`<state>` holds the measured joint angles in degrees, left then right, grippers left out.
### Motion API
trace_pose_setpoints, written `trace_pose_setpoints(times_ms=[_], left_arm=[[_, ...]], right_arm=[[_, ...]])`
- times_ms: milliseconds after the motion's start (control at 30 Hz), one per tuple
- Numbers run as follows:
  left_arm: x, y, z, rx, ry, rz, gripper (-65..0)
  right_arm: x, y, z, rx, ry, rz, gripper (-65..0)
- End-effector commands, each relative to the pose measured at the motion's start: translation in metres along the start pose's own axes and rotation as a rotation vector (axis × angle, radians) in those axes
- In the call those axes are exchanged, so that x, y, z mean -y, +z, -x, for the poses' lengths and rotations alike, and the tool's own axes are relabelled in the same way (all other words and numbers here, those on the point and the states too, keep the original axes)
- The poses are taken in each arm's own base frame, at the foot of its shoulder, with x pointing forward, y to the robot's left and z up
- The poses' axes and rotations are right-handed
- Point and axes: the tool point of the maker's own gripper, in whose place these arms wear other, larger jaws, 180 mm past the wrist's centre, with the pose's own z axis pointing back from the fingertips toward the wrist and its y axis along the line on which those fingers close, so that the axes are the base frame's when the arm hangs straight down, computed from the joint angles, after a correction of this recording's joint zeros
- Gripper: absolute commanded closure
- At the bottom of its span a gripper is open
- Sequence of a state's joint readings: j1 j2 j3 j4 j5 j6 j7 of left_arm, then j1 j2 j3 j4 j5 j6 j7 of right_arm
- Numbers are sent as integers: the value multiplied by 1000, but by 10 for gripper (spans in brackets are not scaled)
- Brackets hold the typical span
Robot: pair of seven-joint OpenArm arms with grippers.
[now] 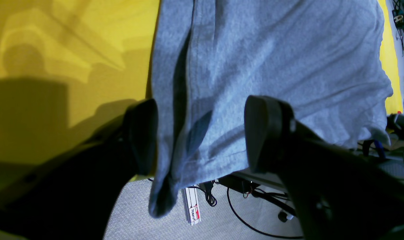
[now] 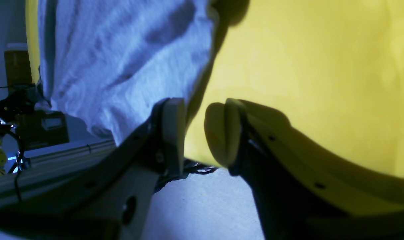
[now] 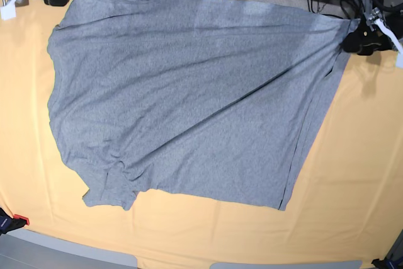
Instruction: Layout the t-shirt on the table in an organized manner, then fold the t-shirt properly
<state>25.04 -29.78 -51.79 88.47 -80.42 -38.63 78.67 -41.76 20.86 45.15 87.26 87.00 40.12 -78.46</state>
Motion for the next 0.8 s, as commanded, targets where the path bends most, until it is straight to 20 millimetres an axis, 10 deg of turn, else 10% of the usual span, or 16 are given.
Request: trace_pose_setpoints(times_ms=[0,767], left_arm=[[2,6,-14,29,-36,4,-418],[3,6,-15,34,-35,9,-418]], right_arm=[[7,7,13,-69,6,42,-227],[-38,-26,34,-208,117,-86,-226]])
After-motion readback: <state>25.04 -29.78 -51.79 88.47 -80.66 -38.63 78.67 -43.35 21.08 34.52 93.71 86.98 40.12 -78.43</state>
